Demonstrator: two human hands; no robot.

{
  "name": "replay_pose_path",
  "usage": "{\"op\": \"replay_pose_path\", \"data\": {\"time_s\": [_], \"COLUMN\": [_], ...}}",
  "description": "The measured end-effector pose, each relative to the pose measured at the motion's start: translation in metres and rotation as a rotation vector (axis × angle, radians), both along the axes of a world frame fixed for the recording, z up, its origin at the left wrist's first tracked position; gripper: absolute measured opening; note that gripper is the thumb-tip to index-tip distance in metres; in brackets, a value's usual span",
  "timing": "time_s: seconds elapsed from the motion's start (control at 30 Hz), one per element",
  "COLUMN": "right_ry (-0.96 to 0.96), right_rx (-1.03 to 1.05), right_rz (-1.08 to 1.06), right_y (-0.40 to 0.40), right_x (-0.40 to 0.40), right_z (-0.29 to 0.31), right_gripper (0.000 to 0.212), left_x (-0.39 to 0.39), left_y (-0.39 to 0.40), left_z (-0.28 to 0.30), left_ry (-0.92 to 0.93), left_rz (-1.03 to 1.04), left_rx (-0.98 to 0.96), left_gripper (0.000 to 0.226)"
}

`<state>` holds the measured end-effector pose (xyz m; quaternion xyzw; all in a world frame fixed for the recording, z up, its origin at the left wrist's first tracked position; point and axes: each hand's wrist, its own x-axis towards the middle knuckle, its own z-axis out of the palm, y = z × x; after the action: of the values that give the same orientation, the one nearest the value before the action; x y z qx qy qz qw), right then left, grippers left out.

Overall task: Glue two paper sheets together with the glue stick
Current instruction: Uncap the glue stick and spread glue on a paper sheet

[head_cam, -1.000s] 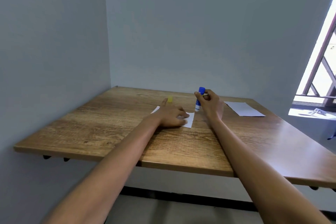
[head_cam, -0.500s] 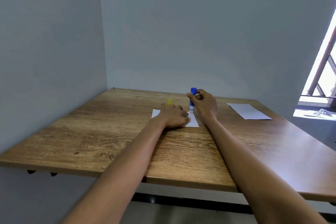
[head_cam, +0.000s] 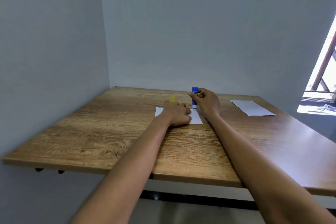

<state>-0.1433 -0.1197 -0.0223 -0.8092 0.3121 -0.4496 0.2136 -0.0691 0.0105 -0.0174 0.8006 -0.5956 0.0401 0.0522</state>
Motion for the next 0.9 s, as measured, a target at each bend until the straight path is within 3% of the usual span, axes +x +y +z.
{"op": "replay_pose_path", "data": {"time_s": [0.7, 0.9], "right_ry": [-0.042, -0.036], "right_rx": [0.043, 0.052], "right_rz": [0.053, 0.044], "right_y": [0.032, 0.042], "right_x": [-0.034, -0.045], "right_z": [-0.002, -0.002], "right_gripper": [0.034, 0.043], "left_x": [-0.003, -0.003], "left_y": [0.008, 0.014], "left_z": [-0.001, -0.002], "left_ry": [-0.019, -0.01], "left_rz": [0.076, 0.121], "left_rx": [-0.021, -0.029], "left_gripper": [0.043, 0.039]}}
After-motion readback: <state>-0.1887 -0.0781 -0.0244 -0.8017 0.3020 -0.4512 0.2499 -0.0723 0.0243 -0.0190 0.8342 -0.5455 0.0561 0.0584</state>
